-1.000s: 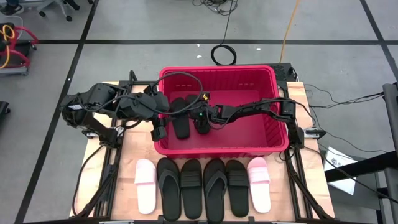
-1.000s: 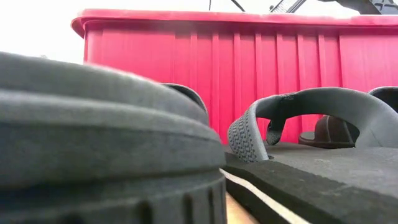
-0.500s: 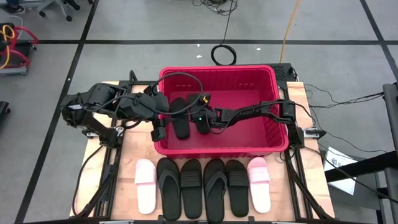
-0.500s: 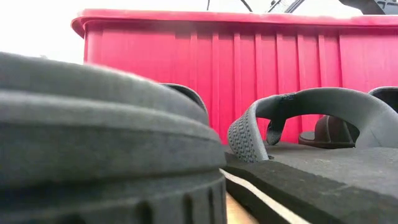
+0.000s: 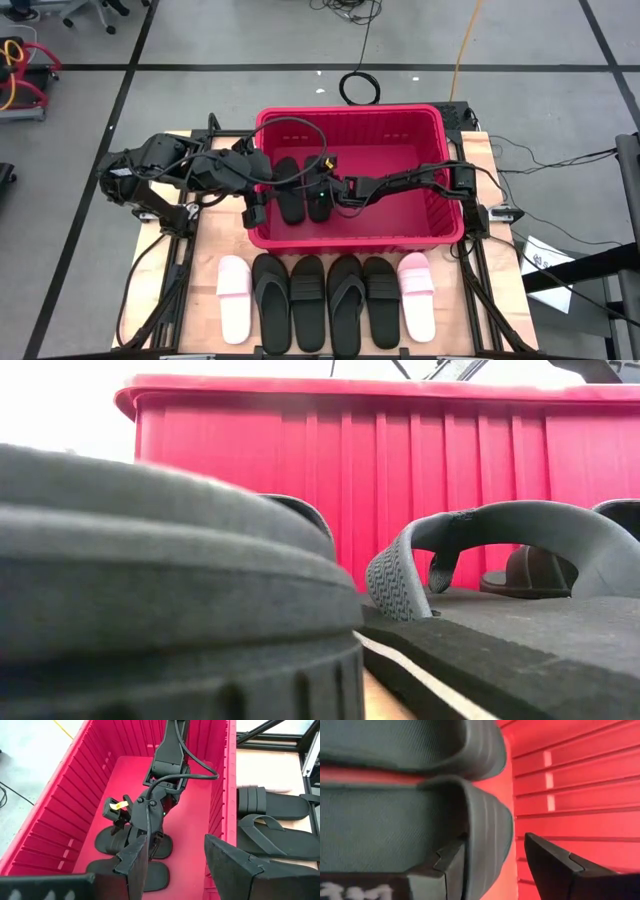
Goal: Pick and place slides into bin
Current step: Put the black slide into the red bin
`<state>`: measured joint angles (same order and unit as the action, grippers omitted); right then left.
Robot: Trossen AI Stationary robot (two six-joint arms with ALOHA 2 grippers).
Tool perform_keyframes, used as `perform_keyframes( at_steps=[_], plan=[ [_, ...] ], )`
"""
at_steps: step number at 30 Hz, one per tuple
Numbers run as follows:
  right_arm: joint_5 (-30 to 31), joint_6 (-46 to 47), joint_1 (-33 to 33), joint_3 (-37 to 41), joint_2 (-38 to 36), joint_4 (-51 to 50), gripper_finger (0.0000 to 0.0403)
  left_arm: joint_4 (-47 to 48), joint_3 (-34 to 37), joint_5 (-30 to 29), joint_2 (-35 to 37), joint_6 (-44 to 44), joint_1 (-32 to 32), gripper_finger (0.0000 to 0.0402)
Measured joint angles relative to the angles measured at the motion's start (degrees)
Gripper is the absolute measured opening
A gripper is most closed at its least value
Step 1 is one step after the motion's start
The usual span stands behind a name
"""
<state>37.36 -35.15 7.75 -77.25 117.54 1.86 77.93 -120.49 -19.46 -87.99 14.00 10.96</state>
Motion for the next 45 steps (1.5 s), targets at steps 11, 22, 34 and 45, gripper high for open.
perform_keyframes(
  at_steps=[11,22,34,45],
  plan=[
    [0.02,-2.47,-0.24,0.00,-0.54,3.90,0.0181,0.02,0.00,0.02,0.00,-0.04,0.00,0.0191],
    [-0.13,0.42,-0.35,0.00,-3.17,2.84,0.0182,0.38,0.00,0.12,0.02,-0.09,-0.01,0.0191],
    [-7.56,0.50,1.35,4.24,-3.06,3.34,0.0176,0.33,0.00,0.13,0.02,0.04,-0.02,0.0191],
    [-7.45,-3.41,0.39,5.90,-3.58,7.45,0.0175,0.28,0.00,0.11,0.02,0.09,0.00,0.0191]
  ],
)
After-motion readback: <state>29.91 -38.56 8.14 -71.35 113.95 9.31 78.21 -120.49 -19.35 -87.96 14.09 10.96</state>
